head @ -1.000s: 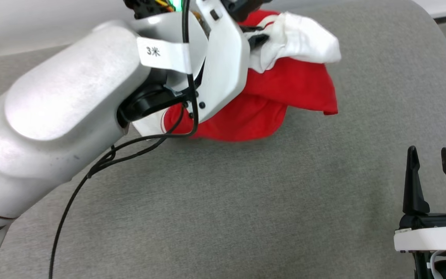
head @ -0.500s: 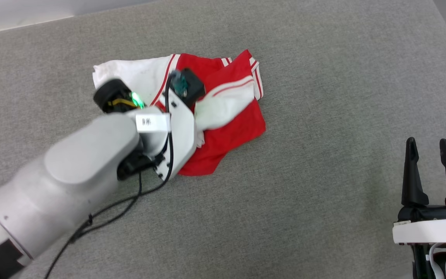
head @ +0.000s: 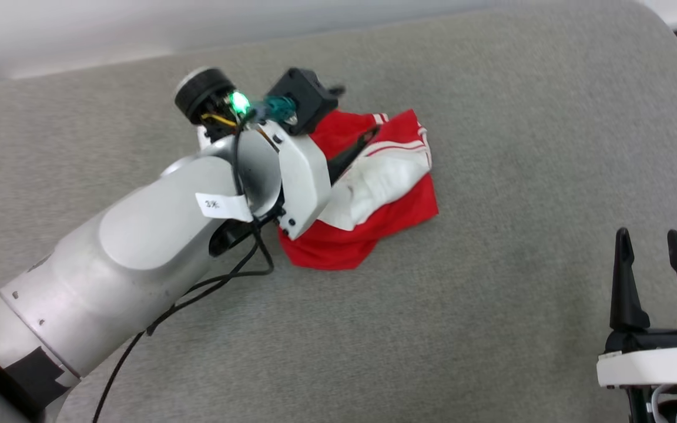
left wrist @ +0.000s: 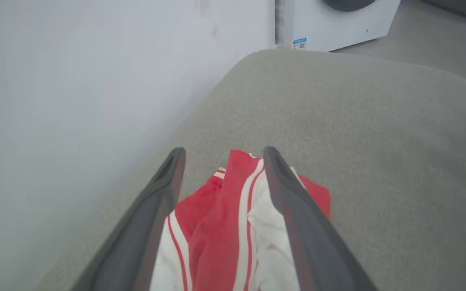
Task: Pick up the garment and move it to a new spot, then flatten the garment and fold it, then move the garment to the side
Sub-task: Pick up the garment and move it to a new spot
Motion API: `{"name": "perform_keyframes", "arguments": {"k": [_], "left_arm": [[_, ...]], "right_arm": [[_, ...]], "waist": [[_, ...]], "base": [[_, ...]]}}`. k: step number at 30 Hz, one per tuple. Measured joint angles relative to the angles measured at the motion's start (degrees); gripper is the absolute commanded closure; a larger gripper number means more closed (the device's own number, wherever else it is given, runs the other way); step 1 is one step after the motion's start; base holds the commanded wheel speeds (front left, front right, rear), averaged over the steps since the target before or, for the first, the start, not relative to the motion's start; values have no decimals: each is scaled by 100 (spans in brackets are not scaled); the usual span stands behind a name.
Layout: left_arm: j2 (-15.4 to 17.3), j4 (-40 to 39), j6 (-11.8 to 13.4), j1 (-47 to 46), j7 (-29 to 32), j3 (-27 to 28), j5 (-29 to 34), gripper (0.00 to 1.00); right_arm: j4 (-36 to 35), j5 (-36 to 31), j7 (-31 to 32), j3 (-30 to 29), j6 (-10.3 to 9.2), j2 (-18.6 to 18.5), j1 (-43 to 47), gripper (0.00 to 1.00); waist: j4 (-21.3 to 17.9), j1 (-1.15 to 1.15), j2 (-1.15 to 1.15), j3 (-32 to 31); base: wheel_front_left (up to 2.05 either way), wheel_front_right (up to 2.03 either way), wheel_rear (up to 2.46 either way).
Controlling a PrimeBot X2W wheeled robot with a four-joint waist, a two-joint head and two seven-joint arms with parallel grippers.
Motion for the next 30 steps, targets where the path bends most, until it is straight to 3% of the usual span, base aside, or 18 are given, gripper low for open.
{"name": "perform_keyframes", "arguments": {"k": [3, 9, 14, 18, 24, 30], "left_arm": [[15, -129, 298, 32, -527, 191, 122, 0], [182, -416, 1160, 565, -1470, 573, 281, 0], [378, -671, 1907, 1222, -1709, 1061, 453, 0], [448, -1151, 2418, 1868, -1723, 1794, 846, 0], [382, -1733, 2836, 3143, -1731, 2956, 1596, 0], [136, -2033, 2910, 4338, -1731, 3919, 2243, 0]], "right_arm": [[-15, -69, 0, -10, 0, 0, 93, 0], [-73, -188, 1, -27, 0, 1, 243, 0], [-147, -232, 0, -44, 0, 1, 320, 0], [-223, -272, 0, -54, 0, 1, 341, 0], [-264, -314, 0, -15, 0, 1, 355, 0], [-297, -314, 1, 19, 0, 0, 391, 0]], "waist": [[158, 0, 0, -179], [500, -1, 0, -499], [778, 0, 0, -693], [970, 0, 0, -801], [1169, -1, 0, -920], [1221, -1, 0, -1040]], "base": [[0, 0, 0], [0, 0, 0], [0, 0, 0], [0, 0, 0], [0, 0, 0], [0, 0, 0]]}}
